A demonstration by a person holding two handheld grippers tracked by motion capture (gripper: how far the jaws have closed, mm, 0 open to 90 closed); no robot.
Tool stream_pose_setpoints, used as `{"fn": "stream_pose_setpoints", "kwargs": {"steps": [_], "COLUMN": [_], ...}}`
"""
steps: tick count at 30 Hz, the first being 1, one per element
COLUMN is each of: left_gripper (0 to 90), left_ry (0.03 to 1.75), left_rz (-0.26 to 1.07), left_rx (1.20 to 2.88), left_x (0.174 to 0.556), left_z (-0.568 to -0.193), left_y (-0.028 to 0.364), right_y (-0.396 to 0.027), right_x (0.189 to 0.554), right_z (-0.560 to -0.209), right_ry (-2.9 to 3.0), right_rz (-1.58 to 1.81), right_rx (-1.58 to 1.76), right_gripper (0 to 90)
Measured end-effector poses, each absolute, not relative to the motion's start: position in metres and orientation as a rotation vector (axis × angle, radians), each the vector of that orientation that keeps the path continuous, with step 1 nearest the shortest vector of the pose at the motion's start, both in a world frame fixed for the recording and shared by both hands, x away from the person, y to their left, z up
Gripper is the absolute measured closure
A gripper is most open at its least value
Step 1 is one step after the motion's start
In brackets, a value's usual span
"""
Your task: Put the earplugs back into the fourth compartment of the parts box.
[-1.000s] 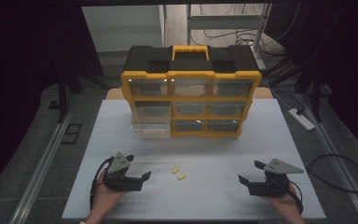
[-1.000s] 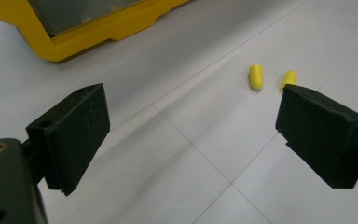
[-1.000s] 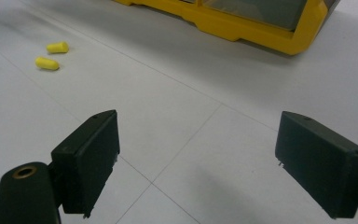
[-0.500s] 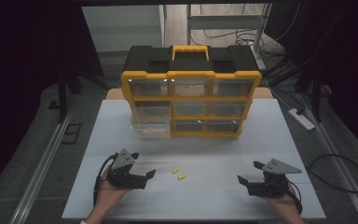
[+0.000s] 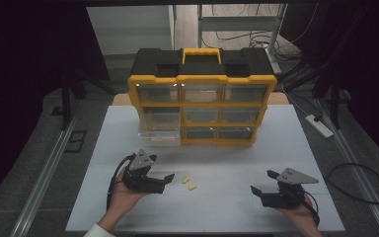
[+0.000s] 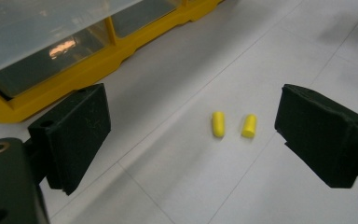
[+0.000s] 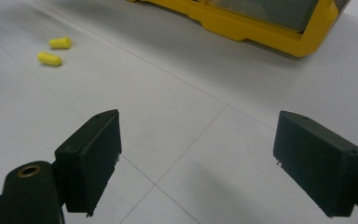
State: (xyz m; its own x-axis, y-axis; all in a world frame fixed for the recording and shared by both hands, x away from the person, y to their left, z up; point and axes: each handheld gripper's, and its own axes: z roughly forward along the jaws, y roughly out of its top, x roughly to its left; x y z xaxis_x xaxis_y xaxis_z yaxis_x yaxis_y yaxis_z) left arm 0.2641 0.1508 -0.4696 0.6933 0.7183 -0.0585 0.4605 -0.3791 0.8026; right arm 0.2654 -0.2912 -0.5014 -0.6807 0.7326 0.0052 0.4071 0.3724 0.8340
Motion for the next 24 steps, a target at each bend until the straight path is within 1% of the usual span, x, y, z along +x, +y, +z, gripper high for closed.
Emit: {"fn": "stream_pose_setpoints", "kwargs": {"steps": [24], "left_gripper": [11.2], "left_ry": [0.859], "left_rz": [0.292], "left_rx": [2.134], "left_x": [0.292], "left_z": [-0.474], "left_y": [0.115], "right_y": [-0.292], "right_x": [0.266], "right_z": [-0.502], "right_ry": [2.275], "right_rz": [1.207], "right_rx": [0.993], "right_gripper": [16.3]}}
